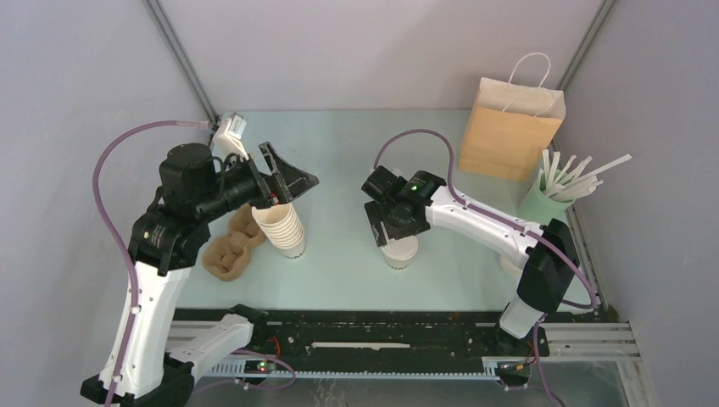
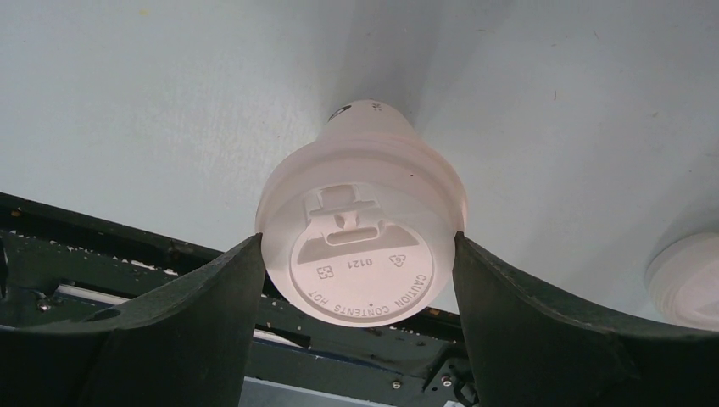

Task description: Pack the takeout coffee

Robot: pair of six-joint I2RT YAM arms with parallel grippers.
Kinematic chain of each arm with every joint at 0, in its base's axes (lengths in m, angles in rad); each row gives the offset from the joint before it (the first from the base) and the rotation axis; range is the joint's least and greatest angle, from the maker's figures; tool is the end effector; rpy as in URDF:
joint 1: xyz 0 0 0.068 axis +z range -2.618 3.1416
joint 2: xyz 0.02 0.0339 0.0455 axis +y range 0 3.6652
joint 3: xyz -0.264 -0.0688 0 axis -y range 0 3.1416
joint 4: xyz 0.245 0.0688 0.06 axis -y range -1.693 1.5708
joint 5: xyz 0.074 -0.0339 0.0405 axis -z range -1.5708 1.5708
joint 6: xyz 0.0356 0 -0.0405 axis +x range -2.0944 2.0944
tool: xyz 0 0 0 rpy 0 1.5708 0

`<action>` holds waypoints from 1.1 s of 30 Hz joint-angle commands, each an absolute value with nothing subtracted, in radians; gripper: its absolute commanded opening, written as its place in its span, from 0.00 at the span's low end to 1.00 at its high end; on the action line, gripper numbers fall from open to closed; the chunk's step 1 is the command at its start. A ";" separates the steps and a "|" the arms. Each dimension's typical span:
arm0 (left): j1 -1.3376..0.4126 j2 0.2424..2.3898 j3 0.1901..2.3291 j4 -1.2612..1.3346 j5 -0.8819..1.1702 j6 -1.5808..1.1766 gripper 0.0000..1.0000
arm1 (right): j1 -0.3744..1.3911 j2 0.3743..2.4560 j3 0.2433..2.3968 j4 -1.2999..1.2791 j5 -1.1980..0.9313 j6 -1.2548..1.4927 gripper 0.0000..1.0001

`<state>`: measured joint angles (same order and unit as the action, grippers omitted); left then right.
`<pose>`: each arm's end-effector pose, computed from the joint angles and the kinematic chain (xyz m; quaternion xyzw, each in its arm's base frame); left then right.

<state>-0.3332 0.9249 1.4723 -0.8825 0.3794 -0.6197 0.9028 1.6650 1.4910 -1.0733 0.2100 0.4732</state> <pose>0.1282 -0.0583 0.4679 -0.0062 0.8079 -0.3975 0.4350 0.2109 0.2553 0.2898 -0.1927 0.9626 0.0218 0.1894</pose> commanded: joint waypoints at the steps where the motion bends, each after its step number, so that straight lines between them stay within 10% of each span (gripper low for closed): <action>1: -0.329 0.924 1.515 -0.874 0.402 -0.599 0.94 | 0.904 1.674 1.485 -1.066 0.224 0.472 0.85; 33: -0.328 0.920 1.495 -0.866 0.421 -0.601 0.94 | 0.905 1.644 1.456 -1.066 0.249 0.478 0.98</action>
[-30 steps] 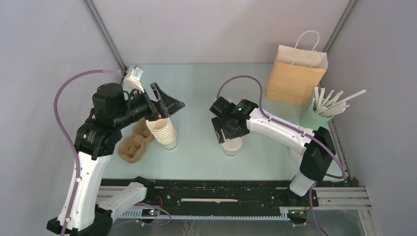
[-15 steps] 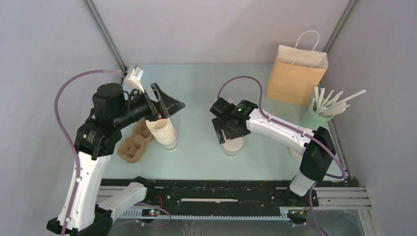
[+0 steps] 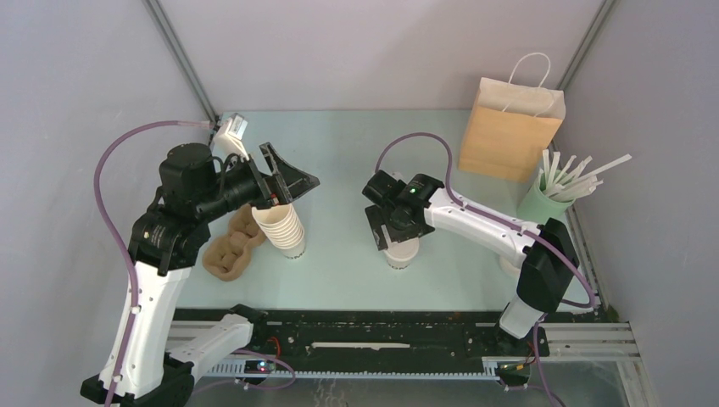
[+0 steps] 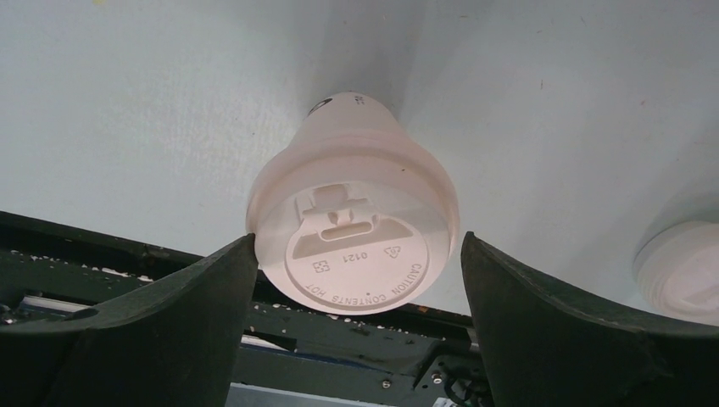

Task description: Pack the takeout coffee

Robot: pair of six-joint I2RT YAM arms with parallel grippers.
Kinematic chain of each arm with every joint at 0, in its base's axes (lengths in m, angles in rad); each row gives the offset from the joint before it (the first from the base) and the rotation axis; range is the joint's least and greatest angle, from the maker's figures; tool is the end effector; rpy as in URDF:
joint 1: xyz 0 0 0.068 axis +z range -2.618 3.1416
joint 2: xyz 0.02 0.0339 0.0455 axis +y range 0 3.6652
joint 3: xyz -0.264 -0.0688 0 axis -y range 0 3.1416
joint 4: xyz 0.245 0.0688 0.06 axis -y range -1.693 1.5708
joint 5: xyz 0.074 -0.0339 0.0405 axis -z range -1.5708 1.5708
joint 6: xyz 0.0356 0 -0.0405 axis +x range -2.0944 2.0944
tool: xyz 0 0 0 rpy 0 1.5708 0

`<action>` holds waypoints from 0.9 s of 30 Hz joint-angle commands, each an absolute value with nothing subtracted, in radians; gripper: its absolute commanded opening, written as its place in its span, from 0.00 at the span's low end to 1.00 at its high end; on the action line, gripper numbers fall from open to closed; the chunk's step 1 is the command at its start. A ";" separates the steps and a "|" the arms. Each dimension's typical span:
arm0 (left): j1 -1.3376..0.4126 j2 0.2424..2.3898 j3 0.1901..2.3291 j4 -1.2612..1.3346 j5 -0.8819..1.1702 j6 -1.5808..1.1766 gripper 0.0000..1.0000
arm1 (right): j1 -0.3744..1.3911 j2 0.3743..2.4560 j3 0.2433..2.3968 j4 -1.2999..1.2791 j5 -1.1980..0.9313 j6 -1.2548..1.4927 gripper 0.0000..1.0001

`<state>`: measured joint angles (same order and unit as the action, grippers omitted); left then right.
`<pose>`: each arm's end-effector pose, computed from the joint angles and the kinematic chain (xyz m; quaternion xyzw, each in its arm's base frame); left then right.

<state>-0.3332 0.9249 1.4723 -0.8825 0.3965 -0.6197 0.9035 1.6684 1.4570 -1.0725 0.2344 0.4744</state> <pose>0.1278 -0.0588 0.4679 -0.0012 0.8073 -0.4031 0.4311 0.2099 0.2530 0.2793 -0.1929 0.9640 0.0009 0.1832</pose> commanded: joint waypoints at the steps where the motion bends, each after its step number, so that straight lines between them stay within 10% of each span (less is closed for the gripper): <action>1: -0.328 0.920 1.492 -0.864 0.423 -0.603 0.94 | 0.905 1.641 1.462 -1.068 0.249 0.477 0.99; 12: -0.358 0.948 1.495 -0.849 0.439 -0.616 0.95 | 0.895 1.509 1.634 -1.207 0.209 0.485 1.00; 27: -0.716 1.332 1.428 -0.831 0.309 -0.593 0.68 | 0.248 1.221 0.838 -0.513 -0.809 0.459 0.79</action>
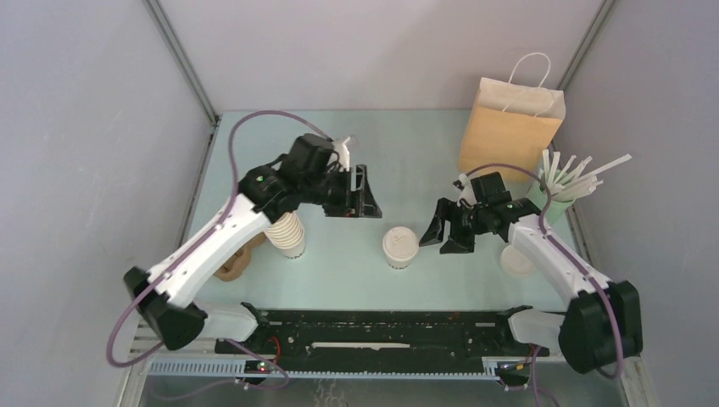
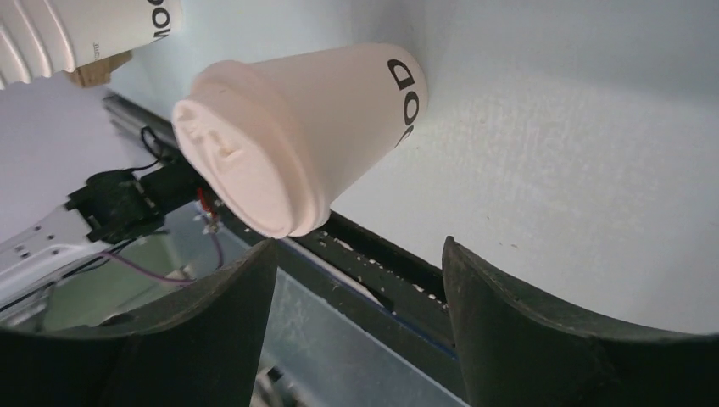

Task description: Pack the takeout coffee

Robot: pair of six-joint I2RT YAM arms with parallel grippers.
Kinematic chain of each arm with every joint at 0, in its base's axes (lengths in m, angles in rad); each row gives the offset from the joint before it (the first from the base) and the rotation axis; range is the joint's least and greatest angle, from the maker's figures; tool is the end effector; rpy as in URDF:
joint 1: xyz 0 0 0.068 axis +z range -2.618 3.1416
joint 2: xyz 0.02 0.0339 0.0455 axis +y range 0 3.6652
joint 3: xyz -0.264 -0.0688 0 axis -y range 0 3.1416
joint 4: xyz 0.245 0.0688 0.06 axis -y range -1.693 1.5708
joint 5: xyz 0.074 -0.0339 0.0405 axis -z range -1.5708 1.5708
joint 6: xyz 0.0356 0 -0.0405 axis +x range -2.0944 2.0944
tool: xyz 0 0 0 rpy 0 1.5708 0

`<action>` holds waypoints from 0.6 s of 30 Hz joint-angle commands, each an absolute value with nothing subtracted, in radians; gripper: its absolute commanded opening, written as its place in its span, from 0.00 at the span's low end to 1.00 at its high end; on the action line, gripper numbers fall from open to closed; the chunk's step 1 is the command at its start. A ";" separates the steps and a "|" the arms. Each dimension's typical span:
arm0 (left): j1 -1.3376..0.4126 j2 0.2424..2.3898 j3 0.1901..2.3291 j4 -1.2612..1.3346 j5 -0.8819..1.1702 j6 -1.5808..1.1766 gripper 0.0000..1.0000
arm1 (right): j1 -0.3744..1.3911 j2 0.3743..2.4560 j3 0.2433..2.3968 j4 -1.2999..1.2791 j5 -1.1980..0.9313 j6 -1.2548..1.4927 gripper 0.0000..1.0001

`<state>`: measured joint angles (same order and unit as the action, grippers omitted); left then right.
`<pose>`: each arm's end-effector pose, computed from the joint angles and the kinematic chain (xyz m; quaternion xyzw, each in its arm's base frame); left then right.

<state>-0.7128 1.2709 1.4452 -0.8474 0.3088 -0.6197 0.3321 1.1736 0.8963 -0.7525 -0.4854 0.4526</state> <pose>0.1876 -0.1764 0.4000 0.1081 0.8862 -0.3739 0.2514 0.2066 0.0888 0.2572 -0.0078 0.9376 0.3132 0.1511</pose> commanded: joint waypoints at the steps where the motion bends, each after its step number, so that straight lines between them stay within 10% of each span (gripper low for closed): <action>1: -0.716 1.355 1.427 -0.822 0.329 -0.587 0.66 | 0.230 1.238 0.824 -0.461 -0.844 0.473 0.77; 18: -0.737 1.601 1.314 -0.648 0.436 -0.586 0.60 | 0.202 1.403 0.768 -0.260 -0.974 0.532 0.66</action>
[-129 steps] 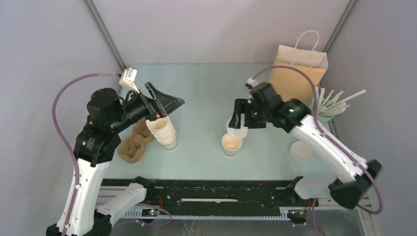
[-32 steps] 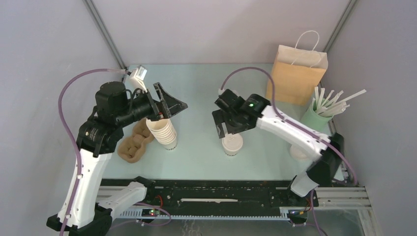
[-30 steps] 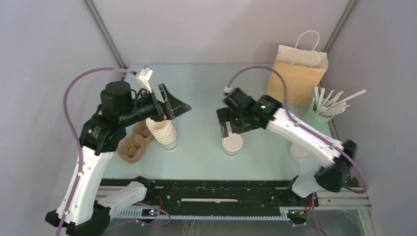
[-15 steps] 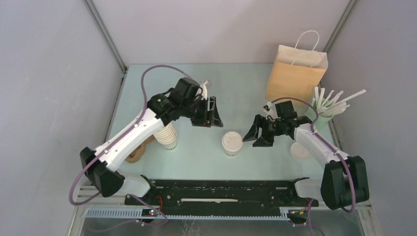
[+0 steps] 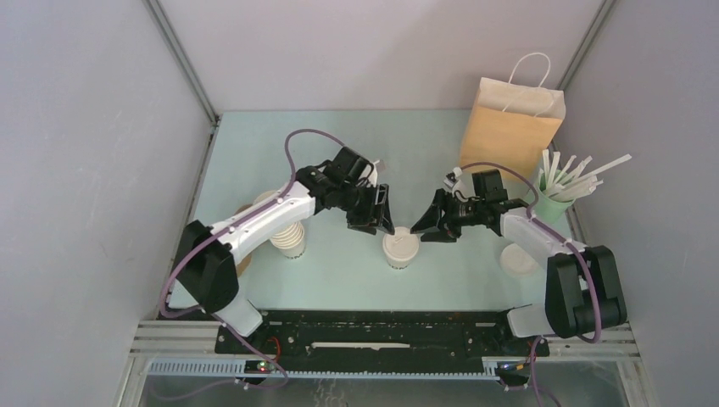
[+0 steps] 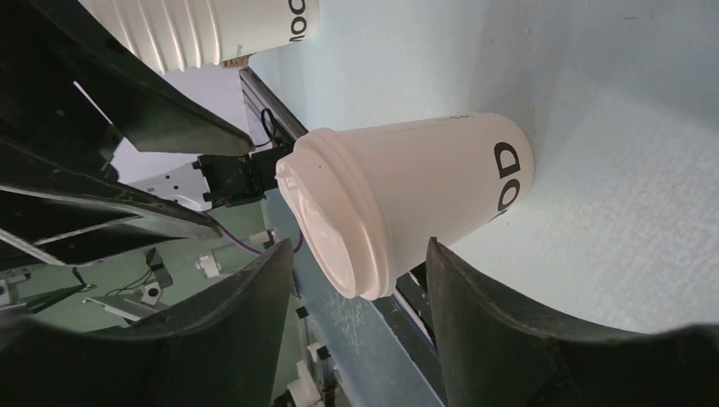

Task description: Pack the takeout coffee

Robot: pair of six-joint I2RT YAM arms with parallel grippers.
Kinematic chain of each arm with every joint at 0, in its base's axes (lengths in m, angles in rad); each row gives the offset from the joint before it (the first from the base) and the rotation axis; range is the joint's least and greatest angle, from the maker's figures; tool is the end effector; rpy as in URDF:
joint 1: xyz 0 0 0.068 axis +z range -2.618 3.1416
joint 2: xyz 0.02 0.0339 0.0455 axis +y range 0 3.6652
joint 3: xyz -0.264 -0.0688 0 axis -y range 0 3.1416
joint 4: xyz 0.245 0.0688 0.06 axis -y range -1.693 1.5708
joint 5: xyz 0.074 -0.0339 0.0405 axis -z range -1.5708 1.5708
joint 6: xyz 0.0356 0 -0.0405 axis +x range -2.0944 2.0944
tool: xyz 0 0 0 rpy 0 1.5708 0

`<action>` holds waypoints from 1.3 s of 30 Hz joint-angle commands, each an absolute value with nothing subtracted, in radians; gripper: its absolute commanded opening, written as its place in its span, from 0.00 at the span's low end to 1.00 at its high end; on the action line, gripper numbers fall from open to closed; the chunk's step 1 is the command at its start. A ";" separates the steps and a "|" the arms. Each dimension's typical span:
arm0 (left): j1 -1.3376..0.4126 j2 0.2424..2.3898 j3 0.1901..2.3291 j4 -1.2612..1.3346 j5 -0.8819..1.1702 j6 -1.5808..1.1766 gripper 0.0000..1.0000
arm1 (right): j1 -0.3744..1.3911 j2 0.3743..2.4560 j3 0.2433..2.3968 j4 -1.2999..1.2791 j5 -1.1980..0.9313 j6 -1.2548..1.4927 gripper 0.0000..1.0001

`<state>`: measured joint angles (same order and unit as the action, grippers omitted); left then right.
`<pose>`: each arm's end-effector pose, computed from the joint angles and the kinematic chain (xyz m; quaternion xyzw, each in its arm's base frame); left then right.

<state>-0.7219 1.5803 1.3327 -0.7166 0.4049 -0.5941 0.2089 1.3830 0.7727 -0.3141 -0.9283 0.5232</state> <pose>0.2426 -0.2323 0.2879 0.1196 0.9291 -0.3307 0.1141 0.2517 0.0825 0.2055 -0.0077 0.8597 0.4980 0.1132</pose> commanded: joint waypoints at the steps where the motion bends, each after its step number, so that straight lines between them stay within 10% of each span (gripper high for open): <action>1: -0.737 1.608 1.315 -0.646 0.439 -0.584 0.60 | 0.201 1.408 0.769 -0.257 -0.978 0.533 0.65; 28: -0.738 1.723 1.201 -0.642 0.346 -0.504 0.39 | 0.199 1.498 0.625 -0.168 -0.845 0.645 0.63; 39: -0.737 1.684 1.278 -0.684 0.347 -0.481 0.43 | 0.209 1.358 0.736 -0.250 -0.980 0.621 0.81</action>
